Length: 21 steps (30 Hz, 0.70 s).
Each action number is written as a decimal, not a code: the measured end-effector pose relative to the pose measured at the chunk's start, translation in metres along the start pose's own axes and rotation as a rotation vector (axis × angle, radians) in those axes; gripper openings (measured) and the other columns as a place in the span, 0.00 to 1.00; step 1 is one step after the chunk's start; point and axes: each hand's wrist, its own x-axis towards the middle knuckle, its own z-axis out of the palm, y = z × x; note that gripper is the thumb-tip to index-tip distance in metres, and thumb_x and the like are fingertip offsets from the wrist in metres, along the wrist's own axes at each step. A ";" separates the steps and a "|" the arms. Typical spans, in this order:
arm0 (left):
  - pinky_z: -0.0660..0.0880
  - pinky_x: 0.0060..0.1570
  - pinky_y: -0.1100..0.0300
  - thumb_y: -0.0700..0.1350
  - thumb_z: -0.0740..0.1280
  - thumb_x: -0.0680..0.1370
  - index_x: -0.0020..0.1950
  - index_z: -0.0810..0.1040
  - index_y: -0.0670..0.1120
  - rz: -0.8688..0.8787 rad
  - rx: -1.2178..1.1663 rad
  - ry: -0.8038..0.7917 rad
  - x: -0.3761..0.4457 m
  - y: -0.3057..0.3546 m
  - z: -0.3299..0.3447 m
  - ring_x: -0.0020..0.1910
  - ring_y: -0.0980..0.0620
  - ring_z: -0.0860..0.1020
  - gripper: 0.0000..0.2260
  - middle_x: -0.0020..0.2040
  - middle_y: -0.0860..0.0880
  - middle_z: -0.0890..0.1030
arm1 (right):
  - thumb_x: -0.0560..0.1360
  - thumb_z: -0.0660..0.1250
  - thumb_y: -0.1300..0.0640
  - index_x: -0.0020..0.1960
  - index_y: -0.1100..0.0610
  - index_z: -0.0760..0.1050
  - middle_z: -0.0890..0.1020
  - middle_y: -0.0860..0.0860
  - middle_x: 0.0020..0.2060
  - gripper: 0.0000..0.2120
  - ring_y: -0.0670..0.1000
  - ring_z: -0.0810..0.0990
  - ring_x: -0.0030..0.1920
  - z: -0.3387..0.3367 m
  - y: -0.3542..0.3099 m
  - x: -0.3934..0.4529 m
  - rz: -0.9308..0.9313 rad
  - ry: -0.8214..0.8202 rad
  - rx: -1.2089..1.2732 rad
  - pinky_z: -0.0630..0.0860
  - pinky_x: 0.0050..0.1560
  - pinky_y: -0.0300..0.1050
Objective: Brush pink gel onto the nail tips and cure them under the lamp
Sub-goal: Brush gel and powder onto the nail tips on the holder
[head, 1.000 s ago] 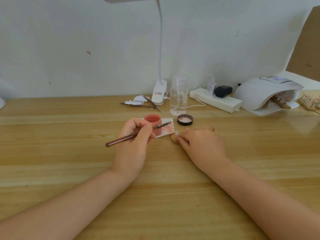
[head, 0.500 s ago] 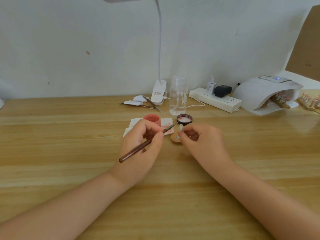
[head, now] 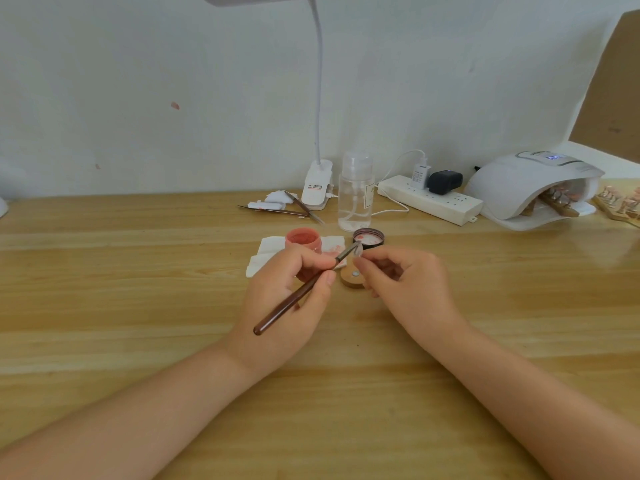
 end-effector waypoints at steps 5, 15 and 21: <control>0.71 0.50 0.74 0.38 0.66 0.74 0.47 0.76 0.53 0.017 0.002 -0.008 -0.001 -0.002 -0.001 0.52 0.64 0.78 0.09 0.47 0.58 0.80 | 0.72 0.72 0.57 0.42 0.49 0.83 0.80 0.40 0.27 0.03 0.42 0.78 0.32 0.000 -0.001 0.000 0.026 0.002 0.014 0.75 0.53 0.57; 0.69 0.41 0.70 0.45 0.62 0.73 0.41 0.73 0.47 0.070 -0.064 -0.006 -0.002 -0.003 -0.006 0.38 0.58 0.73 0.03 0.37 0.49 0.76 | 0.73 0.71 0.56 0.45 0.54 0.83 0.81 0.43 0.31 0.03 0.43 0.79 0.34 -0.001 0.001 0.001 0.046 -0.013 -0.007 0.75 0.54 0.56; 0.68 0.48 0.76 0.44 0.66 0.75 0.45 0.74 0.57 -0.001 -0.014 0.022 -0.001 -0.001 -0.003 0.48 0.67 0.77 0.07 0.46 0.63 0.80 | 0.73 0.72 0.57 0.46 0.53 0.83 0.81 0.42 0.31 0.04 0.41 0.78 0.34 -0.001 0.003 0.002 0.032 -0.018 -0.016 0.72 0.59 0.59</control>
